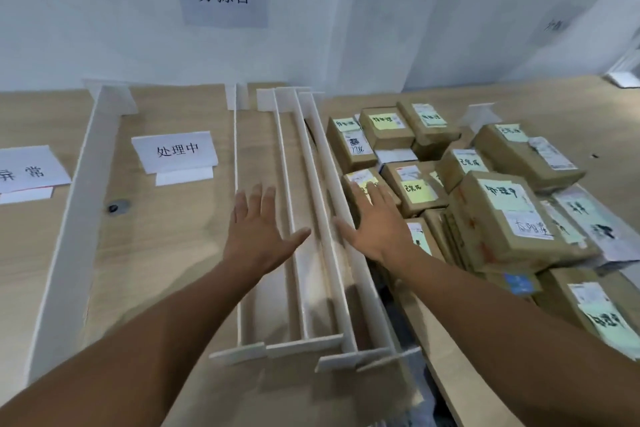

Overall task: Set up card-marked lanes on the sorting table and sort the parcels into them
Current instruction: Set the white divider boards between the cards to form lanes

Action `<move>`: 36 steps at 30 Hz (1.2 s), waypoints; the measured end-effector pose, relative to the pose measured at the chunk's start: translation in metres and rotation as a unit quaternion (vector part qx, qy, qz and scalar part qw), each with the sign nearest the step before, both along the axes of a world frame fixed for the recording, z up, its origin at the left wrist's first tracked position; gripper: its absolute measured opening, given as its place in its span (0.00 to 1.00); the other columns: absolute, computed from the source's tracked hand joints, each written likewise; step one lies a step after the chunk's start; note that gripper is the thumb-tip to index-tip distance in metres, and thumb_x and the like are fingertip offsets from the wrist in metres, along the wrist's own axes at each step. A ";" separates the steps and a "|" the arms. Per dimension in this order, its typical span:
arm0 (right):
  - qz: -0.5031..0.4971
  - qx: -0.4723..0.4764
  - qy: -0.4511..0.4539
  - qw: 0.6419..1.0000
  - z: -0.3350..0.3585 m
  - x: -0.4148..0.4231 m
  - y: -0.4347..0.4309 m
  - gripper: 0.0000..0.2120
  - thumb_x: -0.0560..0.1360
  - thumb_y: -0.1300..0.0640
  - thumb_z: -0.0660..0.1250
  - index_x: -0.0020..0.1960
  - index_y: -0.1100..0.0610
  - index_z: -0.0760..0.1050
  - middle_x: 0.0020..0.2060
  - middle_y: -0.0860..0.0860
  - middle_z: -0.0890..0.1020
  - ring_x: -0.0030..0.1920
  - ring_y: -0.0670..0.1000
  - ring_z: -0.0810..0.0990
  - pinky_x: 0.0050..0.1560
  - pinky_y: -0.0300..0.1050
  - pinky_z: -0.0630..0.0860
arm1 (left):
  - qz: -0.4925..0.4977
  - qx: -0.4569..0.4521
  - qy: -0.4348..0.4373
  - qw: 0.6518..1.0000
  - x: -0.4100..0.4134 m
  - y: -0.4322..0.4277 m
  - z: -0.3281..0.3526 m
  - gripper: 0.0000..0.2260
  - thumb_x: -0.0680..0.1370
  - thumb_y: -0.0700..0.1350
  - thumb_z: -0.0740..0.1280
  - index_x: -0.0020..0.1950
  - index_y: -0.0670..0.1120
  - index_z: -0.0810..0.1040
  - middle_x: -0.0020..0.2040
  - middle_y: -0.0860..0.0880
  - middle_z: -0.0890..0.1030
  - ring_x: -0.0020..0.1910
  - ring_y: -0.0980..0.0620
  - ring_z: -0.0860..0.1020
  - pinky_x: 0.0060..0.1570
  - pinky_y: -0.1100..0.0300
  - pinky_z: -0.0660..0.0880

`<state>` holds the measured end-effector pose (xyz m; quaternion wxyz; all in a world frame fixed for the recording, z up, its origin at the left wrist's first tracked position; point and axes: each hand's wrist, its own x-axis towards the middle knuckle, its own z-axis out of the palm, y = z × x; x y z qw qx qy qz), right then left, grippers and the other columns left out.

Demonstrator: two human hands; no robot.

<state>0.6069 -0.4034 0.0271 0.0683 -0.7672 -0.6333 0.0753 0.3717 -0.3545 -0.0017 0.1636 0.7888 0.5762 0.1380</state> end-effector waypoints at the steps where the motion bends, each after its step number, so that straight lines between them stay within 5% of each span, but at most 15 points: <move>1: 0.019 -0.006 0.006 1.000 -0.008 -0.001 0.004 0.40 0.78 0.31 0.57 0.82 0.52 0.52 0.80 0.56 0.58 0.81 0.58 0.50 0.78 0.56 0.55 | 0.012 -0.011 0.003 1.000 0.011 -0.002 -0.009 0.51 0.72 0.76 0.57 0.83 0.48 0.44 0.84 0.45 0.45 0.82 0.39 0.42 0.79 0.43 0.48; 4: 0.058 -0.001 0.000 0.998 -0.037 -0.018 0.013 0.34 0.79 0.39 0.64 0.76 0.59 0.62 0.70 0.58 0.69 0.72 0.59 0.66 0.67 0.53 0.70 | 0.060 -0.092 -0.034 0.993 0.045 -0.008 -0.039 0.49 0.76 0.71 0.62 0.83 0.45 0.43 0.83 0.42 0.51 0.80 0.38 0.57 0.74 0.43 0.63; 6: 0.047 -0.022 0.012 0.999 -0.063 -0.031 0.015 0.34 0.79 0.42 0.67 0.76 0.61 0.61 0.68 0.58 0.71 0.68 0.59 0.68 0.61 0.51 0.73 | 0.094 -0.150 -0.037 0.983 0.064 -0.013 -0.062 0.46 0.79 0.63 0.66 0.83 0.46 0.40 0.80 0.39 0.61 0.70 0.37 0.73 0.64 0.44 0.73; 9: -0.014 -0.104 0.077 0.991 -0.096 -0.039 0.015 0.35 0.79 0.46 0.68 0.76 0.63 0.58 0.66 0.59 0.75 0.65 0.61 0.74 0.52 0.52 0.74 | 0.129 -0.184 0.041 0.974 0.079 -0.023 -0.092 0.39 0.81 0.50 0.67 0.82 0.43 0.44 0.63 0.40 0.79 0.55 0.42 0.82 0.50 0.50 0.79; 12: -0.057 -0.144 0.105 0.982 -0.115 -0.042 0.014 0.24 0.79 0.58 0.67 0.71 0.62 0.62 0.55 0.58 0.82 0.51 0.59 0.80 0.40 0.48 0.72 | 0.164 -0.194 0.042 0.966 0.083 -0.028 -0.107 0.24 0.79 0.39 0.65 0.73 0.40 0.60 0.53 0.41 0.81 0.48 0.41 0.82 0.41 0.51 0.78; 15: -0.064 -0.140 0.115 0.981 -0.119 -0.043 0.012 0.19 0.77 0.65 0.65 0.66 0.61 0.64 0.48 0.56 0.80 0.43 0.57 0.76 0.36 0.47 0.69 | 0.151 -0.193 0.022 0.969 0.083 -0.032 -0.106 0.20 0.78 0.36 0.62 0.69 0.39 0.63 0.54 0.39 0.80 0.51 0.39 0.81 0.41 0.52 0.74; 20: -0.070 -0.142 0.132 0.979 -0.095 -0.038 0.008 0.19 0.78 0.64 0.64 0.66 0.59 0.63 0.46 0.55 0.78 0.44 0.55 0.78 0.34 0.47 0.72 | 0.117 -0.152 0.022 0.981 0.075 -0.036 -0.079 0.22 0.78 0.33 0.59 0.72 0.35 0.62 0.52 0.38 0.81 0.47 0.41 0.81 0.37 0.56 0.69; 23: -0.062 -0.105 0.127 0.984 -0.065 -0.030 0.009 0.18 0.80 0.60 0.62 0.68 0.60 0.62 0.47 0.56 0.79 0.40 0.54 0.77 0.30 0.45 0.71 | 0.111 -0.143 -0.005 0.983 0.067 -0.033 -0.045 0.18 0.79 0.34 0.60 0.68 0.37 0.65 0.41 0.45 0.77 0.37 0.46 0.76 0.31 0.57 0.66; 26: -0.052 -0.059 0.117 0.990 -0.025 -0.026 0.015 0.15 0.81 0.59 0.59 0.66 0.61 0.63 0.49 0.59 0.80 0.46 0.59 0.80 0.43 0.54 0.81 | 0.102 -0.104 -0.002 0.989 0.053 -0.023 0.001 0.15 0.78 0.34 0.61 0.64 0.37 0.66 0.44 0.43 0.77 0.42 0.42 0.79 0.36 0.56 0.67; 30: -0.036 -0.026 0.124 0.991 0.024 -0.039 0.032 0.15 0.80 0.58 0.56 0.65 0.62 0.64 0.48 0.58 0.76 0.44 0.57 0.74 0.44 0.52 0.72 | 0.123 -0.064 -0.010 0.990 0.028 -0.009 0.063 0.13 0.79 0.36 0.61 0.63 0.37 0.66 0.46 0.40 0.75 0.49 0.35 0.78 0.41 0.53 0.67; 34: -0.002 0.014 0.130 0.991 0.057 -0.078 0.047 0.17 0.81 0.58 0.58 0.67 0.64 0.63 0.53 0.63 0.79 0.51 0.64 0.80 0.43 0.49 0.70 | 0.156 -0.014 -0.020 0.987 -0.018 -0.017 0.102 0.07 0.79 0.35 0.60 0.53 0.42 0.64 0.41 0.44 0.72 0.41 0.40 0.73 0.37 0.55 0.65; 36: 0.019 0.025 0.151 0.988 0.066 -0.110 0.047 0.17 0.80 0.59 0.58 0.67 0.64 0.63 0.47 0.59 0.78 0.44 0.60 0.79 0.38 0.45 0.69 | 0.182 -0.001 -0.033 0.983 -0.052 -0.030 0.112 0.07 0.78 0.34 0.61 0.52 0.41 0.64 0.39 0.44 0.72 0.39 0.41 0.74 0.34 0.55 0.64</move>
